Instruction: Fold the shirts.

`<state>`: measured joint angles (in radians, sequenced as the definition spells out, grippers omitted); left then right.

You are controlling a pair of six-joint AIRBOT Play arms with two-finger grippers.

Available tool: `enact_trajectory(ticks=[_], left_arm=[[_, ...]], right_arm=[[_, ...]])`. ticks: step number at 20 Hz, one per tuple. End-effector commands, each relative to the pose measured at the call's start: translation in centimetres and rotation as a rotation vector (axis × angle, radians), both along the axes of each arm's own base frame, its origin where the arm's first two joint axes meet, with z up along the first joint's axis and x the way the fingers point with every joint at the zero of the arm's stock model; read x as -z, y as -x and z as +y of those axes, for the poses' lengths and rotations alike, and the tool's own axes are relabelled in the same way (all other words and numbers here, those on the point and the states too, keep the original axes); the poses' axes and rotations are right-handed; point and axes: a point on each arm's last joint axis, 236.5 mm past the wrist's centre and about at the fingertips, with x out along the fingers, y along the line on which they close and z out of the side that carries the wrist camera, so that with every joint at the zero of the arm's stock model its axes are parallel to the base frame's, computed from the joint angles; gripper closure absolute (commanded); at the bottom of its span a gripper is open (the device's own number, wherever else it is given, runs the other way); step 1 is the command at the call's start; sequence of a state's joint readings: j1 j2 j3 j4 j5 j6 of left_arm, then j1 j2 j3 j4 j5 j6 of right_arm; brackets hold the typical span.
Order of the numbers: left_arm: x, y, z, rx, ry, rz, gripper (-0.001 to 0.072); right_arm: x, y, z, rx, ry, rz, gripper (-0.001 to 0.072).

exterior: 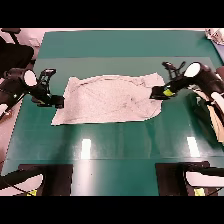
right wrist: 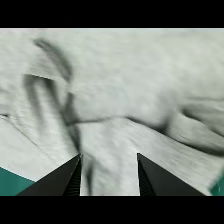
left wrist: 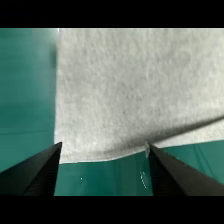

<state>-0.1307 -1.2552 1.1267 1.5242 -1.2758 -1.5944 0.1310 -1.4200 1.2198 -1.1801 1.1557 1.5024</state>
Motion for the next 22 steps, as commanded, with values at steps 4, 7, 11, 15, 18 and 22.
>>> enact_trajectory(ticks=[4, 7, 11, 15, 18, 22], left_arm=[[-0.2, 0.5, -0.5, -0.027, 0.139, 0.023, 0.0124], [-1.0, 0.1, 1.2, -0.118, 0.28, 0.022, 0.0124], [1.2, 1.9, 2.3, -0.149, 0.325, 0.077, 0.0122], [2.4, 2.5, 2.3, -0.157, 0.323, 0.091, 0.0121], [2.6, 2.5, 3.1, -0.153, 0.289, 0.087, 0.0121], [2.8, 2.3, 3.5, -0.153, 0.27, 0.079, 0.0121]], right_arm=[[0.0, -2.2, 8.6, -0.083, -0.057, -0.053, 0.0309], [1.4, -1.7, 10.3, -0.139, -0.037, 0.012, 0.0309], [4.0, -1.3, 8.5, -0.177, 0.124, 0.039, 0.0308], [4.1, -1.2, 7.5, -0.179, 0.156, 0.049, 0.0308], [4.2, -0.9, 8.1, -0.193, 0.155, 0.046, 0.0308], [4.2, -0.9, 9.1, -0.217, 0.164, 0.018, 0.0311]])
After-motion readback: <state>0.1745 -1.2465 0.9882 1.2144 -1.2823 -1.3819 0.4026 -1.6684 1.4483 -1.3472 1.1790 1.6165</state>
